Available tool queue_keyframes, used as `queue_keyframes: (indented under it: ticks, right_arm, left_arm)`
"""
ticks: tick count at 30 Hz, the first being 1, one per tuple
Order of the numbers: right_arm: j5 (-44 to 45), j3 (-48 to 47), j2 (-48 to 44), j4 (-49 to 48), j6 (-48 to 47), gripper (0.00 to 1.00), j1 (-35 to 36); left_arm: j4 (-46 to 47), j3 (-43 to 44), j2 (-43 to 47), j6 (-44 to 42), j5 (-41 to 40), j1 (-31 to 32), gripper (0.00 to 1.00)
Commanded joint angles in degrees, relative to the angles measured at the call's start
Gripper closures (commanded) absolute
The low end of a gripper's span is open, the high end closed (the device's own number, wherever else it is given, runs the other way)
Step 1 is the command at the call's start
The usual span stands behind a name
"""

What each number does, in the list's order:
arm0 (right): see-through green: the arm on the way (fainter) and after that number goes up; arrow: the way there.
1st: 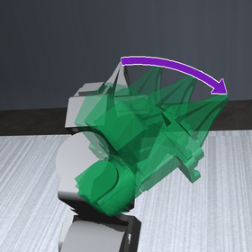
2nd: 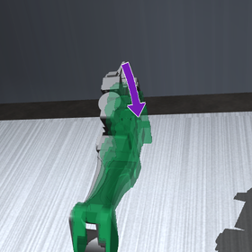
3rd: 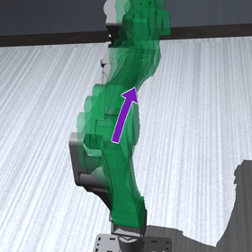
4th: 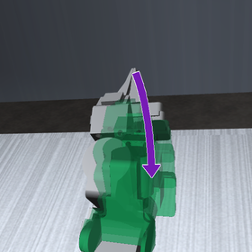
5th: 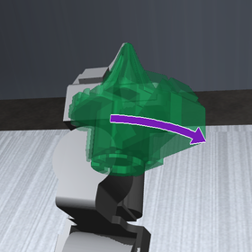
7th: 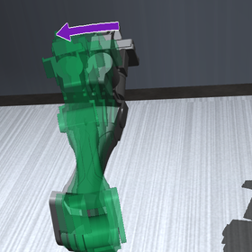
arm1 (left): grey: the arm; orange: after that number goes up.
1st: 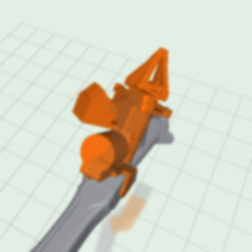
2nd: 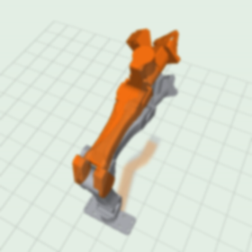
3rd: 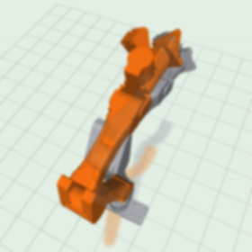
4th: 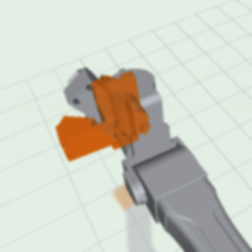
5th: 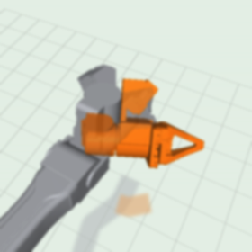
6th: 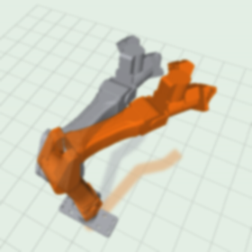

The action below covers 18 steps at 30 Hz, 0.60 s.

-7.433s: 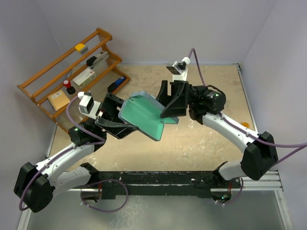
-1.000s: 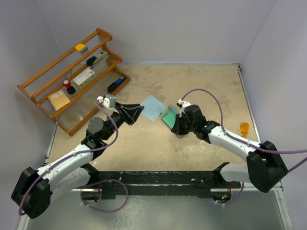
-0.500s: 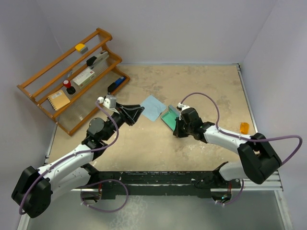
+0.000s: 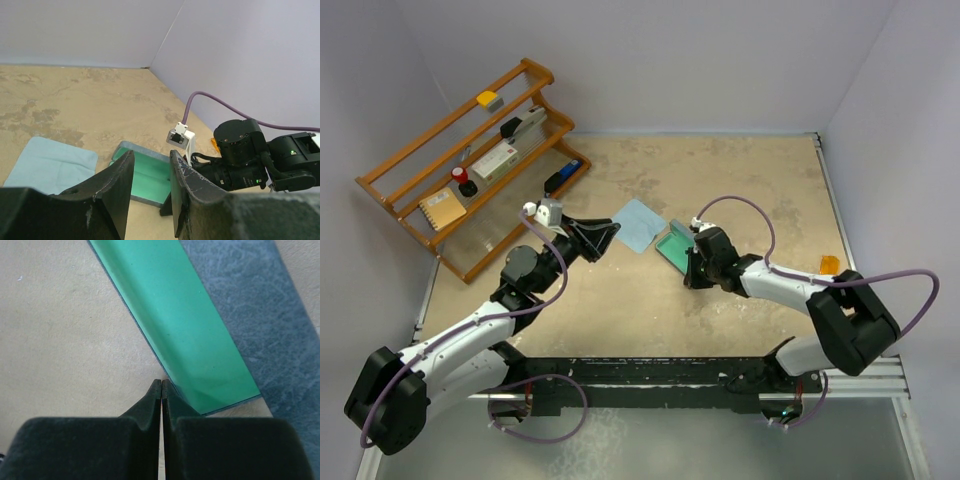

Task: Organize the sunglasses
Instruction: Adjust the sunglasses case at the center of the board.

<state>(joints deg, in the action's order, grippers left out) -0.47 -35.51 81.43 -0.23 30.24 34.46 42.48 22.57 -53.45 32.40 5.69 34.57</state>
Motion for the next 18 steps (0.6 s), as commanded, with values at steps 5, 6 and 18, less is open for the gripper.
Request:
queue_keyframes:
  ticks: [5,6,18]
  right_arm:
    - [7.1,-3.9,2.8,2.5,0.8,1.0,0.1]
    - [8.1,-4.7,3.3,3.0,0.5,1.0,0.1]
    - [13.0,-11.7,8.4,4.8,-1.6,1.0,-2.1]
  left_arm:
    - [3.2,-0.4,0.0,0.7,0.2,-0.4,0.68]
    - [3.1,-0.4,0.0,0.7,0.2,-0.4,0.68]
    - [2.4,-0.3,0.2,0.4,0.4,-0.6,0.68]
